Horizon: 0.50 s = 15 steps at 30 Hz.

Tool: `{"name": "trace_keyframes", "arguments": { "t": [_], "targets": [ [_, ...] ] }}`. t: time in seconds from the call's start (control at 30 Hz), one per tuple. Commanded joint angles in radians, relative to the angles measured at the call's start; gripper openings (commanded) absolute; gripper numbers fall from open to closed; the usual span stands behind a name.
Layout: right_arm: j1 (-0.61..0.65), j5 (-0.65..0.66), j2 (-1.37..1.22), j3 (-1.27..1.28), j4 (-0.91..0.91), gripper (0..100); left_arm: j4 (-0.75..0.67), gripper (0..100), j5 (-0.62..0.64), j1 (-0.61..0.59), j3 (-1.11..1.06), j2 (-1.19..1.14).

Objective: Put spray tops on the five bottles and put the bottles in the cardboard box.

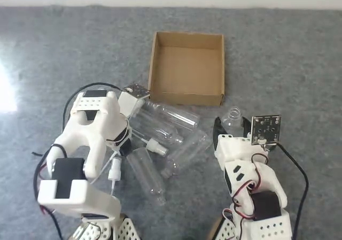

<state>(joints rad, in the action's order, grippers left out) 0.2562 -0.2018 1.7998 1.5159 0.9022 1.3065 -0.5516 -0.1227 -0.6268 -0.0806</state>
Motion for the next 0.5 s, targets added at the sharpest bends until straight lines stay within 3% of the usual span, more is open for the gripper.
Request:
{"name": "trace_keyframes", "arguments": {
  "t": [0.0,0.27,0.47],
  "targets": [
    [-0.004,-0.005,0.016,-0.014,-0.022,13.3,-0.017,5,-0.008,-0.005,0.008,0.02],
    [-0.004,-0.005,0.016,-0.014,-0.022,13.3,0.035,3,-0.008,-0.006,0.048,0.02],
    [-0.004,-0.005,0.016,-0.012,-0.022,13.3,0.149,3,-0.011,-0.11,0.202,0.021]
  ]
}}
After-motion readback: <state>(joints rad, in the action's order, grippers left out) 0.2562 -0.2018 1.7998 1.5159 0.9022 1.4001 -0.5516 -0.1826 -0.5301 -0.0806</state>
